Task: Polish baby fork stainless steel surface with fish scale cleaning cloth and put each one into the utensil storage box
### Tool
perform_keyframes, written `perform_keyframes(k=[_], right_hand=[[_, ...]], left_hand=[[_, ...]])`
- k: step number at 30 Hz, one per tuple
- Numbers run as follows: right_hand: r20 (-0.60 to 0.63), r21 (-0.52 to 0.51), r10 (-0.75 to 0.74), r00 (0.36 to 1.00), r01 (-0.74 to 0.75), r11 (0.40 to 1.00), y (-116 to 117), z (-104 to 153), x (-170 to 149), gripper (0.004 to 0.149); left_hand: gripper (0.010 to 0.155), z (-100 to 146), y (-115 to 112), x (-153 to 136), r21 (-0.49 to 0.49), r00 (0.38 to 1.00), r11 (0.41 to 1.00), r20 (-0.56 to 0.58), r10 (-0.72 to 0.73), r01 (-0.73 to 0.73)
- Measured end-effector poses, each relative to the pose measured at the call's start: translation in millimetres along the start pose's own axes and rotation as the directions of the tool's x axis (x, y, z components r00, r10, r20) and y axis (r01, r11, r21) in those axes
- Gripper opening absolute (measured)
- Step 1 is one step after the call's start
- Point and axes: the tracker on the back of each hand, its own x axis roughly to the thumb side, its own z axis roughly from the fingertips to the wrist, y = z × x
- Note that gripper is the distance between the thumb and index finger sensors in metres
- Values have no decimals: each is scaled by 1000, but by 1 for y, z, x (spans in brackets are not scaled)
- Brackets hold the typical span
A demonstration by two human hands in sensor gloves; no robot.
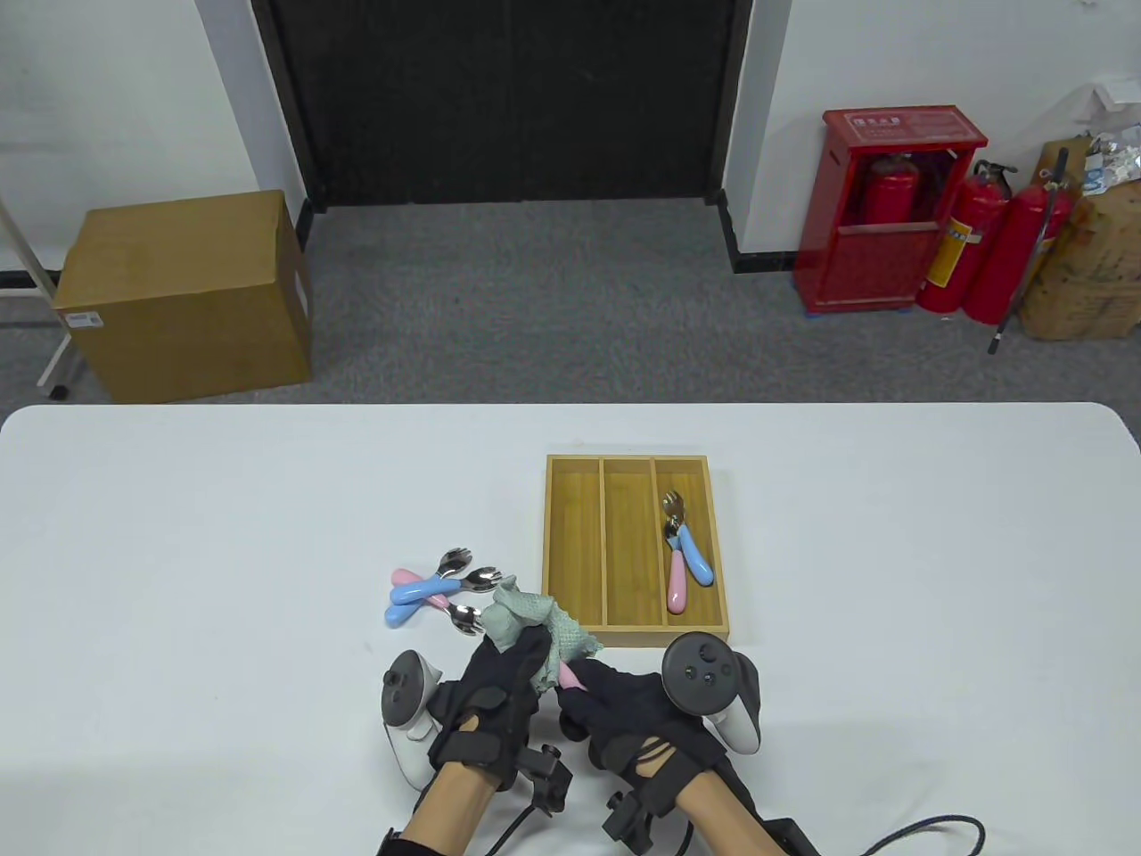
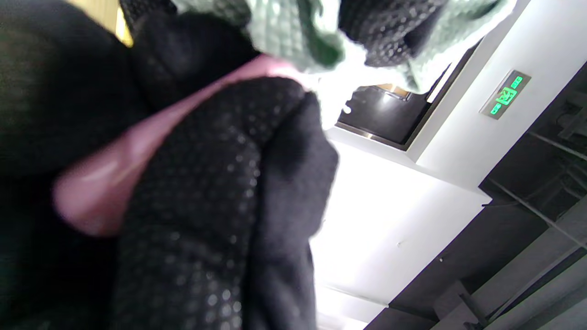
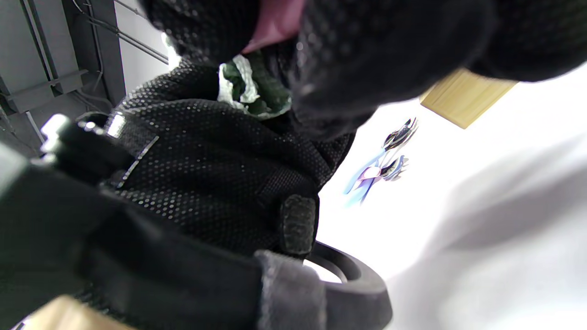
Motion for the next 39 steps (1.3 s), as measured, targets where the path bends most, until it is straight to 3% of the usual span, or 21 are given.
perform_keyframes(k=[5, 11, 19, 24, 33, 39], right_hand=[[1, -12, -27, 1000, 27, 1000, 2, -3, -1, 48], [-6, 53, -18, 1000, 18, 998, 7, -3, 2, 51], [7, 51, 13, 1000, -13, 999, 10, -4, 3, 54], [41, 20, 28, 999, -29, 999, 7, -3, 5, 53], [93, -40, 26, 995, -23, 999, 2, -3, 6, 52], [78, -35, 20, 997, -17, 999, 1, -1, 4, 53]], left_hand=[[48, -3, 6, 14, 60, 986, 986, 54, -159, 155], [46, 1, 16, 20, 170, 972, 964, 81, -219, 203], [45, 1, 33, 24, 251, 961, 939, 87, -262, 233], [45, 4, 31, 20, 237, 970, 956, 123, -208, 175], [49, 2, 12, 4, 85, 998, 996, 65, 23, -29], [48, 1, 22, 11, 179, 989, 977, 73, -129, 114]])
